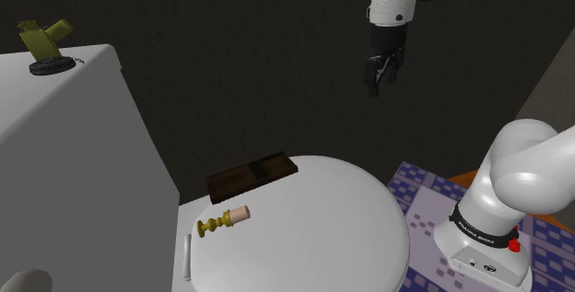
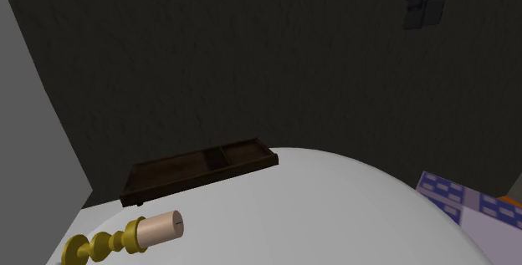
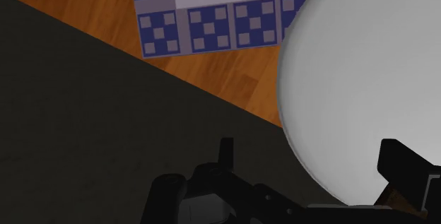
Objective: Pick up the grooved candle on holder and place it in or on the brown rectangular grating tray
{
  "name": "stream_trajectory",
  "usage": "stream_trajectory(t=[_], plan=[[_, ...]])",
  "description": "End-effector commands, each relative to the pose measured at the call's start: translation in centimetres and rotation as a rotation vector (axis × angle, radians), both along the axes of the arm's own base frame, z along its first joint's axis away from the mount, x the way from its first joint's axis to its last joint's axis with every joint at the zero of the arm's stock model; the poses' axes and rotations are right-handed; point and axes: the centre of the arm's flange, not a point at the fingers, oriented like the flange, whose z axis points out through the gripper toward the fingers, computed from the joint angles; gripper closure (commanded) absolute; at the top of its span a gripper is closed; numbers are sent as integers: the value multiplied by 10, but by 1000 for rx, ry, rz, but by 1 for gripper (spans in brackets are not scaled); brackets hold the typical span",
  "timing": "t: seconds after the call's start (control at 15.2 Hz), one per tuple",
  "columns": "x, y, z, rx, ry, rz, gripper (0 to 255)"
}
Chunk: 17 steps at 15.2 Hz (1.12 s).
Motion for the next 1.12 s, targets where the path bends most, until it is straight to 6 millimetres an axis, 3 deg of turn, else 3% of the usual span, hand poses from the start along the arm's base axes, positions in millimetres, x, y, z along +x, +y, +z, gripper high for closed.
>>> stream_trajectory(t=[0.0,1.06], plan=[[11,23,-11,3,9,3,0],[98,198,-98,23,82,35,0]])
